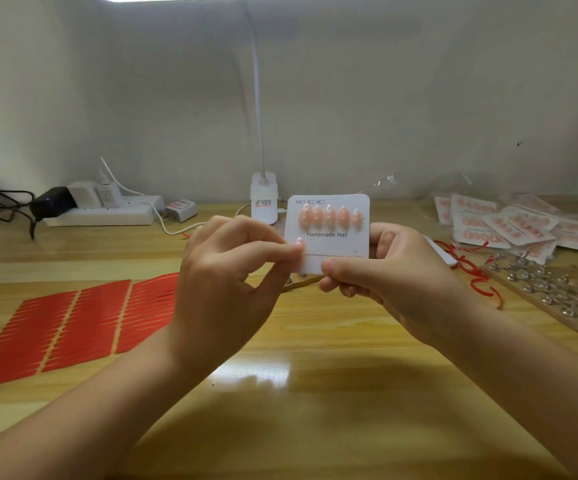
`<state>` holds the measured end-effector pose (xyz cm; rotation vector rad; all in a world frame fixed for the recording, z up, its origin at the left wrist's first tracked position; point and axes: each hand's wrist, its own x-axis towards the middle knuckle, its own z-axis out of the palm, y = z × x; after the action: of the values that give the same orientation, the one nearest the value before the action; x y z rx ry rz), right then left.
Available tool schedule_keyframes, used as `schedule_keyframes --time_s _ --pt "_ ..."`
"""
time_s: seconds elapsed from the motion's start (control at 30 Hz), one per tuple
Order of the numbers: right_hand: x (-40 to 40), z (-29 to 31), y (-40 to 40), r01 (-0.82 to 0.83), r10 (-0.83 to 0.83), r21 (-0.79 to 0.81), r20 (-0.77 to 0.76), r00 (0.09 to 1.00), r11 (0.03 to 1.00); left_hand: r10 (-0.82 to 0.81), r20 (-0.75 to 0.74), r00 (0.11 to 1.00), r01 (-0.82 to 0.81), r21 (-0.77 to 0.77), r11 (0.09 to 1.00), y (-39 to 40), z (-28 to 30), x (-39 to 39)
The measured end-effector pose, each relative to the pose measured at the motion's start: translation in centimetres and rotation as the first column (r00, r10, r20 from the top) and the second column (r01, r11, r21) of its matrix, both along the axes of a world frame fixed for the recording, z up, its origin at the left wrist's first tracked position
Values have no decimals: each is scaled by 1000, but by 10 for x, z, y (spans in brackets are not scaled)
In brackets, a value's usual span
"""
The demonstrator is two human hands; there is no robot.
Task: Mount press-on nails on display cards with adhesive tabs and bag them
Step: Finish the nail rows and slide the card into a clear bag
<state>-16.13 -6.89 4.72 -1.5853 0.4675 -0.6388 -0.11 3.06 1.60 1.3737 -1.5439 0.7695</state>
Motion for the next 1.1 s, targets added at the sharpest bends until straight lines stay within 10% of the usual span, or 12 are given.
schedule_keyframes --time_s 0.9,1.1 --pt "-2 2 1 4 -4 -15 0 1000 1000 33 46 998 -34 37 999 0 -1 0" --pt "-1 1 -1 11 -11 -5 0 1000 1000 -126 -465 876 203 120 972 4 4 -7"
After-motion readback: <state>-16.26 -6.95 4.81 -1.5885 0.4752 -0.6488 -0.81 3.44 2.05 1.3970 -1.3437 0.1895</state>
